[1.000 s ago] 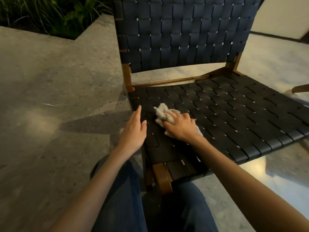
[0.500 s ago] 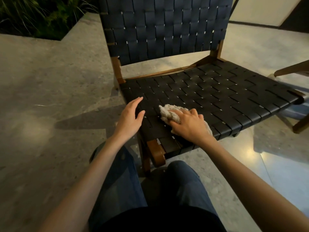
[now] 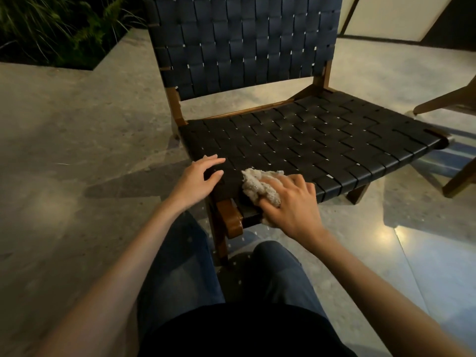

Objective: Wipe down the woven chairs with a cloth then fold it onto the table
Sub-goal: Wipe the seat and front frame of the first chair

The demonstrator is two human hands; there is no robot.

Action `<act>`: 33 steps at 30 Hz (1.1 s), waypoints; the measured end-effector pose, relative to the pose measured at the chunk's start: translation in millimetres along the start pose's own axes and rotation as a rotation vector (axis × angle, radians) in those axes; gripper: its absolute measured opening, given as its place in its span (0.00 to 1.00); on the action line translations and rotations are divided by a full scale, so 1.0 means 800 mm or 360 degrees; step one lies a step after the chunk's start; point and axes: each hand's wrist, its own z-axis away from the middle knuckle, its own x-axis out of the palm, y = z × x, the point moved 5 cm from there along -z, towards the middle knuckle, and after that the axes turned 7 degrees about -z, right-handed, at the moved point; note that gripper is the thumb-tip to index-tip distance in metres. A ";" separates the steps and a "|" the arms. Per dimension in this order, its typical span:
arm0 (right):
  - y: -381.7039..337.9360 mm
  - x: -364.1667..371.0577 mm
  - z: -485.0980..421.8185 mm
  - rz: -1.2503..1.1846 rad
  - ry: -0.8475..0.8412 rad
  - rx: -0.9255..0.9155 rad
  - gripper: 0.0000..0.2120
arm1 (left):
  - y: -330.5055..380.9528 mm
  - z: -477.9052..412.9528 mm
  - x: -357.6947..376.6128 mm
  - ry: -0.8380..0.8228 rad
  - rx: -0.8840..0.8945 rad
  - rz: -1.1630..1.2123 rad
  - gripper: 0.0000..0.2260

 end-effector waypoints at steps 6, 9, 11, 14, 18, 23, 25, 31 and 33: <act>-0.045 0.012 0.030 -0.0283 0.0081 -0.0190 0.22 | 0.011 0.015 -0.003 0.0078 0.0000 0.0086 0.16; -0.079 0.021 0.053 -0.0284 0.0066 -0.0400 0.25 | 0.005 0.030 -0.016 0.0117 -0.0053 0.0175 0.16; -0.087 0.020 0.057 -0.0258 0.0062 -0.0442 0.26 | -0.002 0.044 -0.026 0.0145 -0.0083 0.0214 0.16; -0.095 0.017 0.041 -0.0182 -0.0011 -0.0743 0.21 | -0.012 0.063 -0.042 0.0182 -0.0140 0.0296 0.16; -0.104 0.030 0.018 0.0016 0.0049 -0.1441 0.15 | -0.015 0.073 -0.055 0.0254 -0.0213 0.0373 0.16; -0.098 0.047 0.031 -0.0015 0.0695 -0.1321 0.10 | -0.008 0.077 -0.055 0.0289 -0.0190 0.0348 0.16; -0.100 0.049 0.034 -0.0104 0.0854 -0.1166 0.12 | -0.005 0.077 -0.054 0.0283 -0.0183 0.0344 0.16; -0.107 0.049 0.038 -0.0502 0.1024 -0.0474 0.14 | 0.006 0.069 -0.061 0.0302 -0.0195 0.0293 0.16; -0.109 0.055 0.044 -0.0467 0.1098 -0.0516 0.12 | 0.009 0.068 -0.062 0.0300 -0.0185 0.0266 0.16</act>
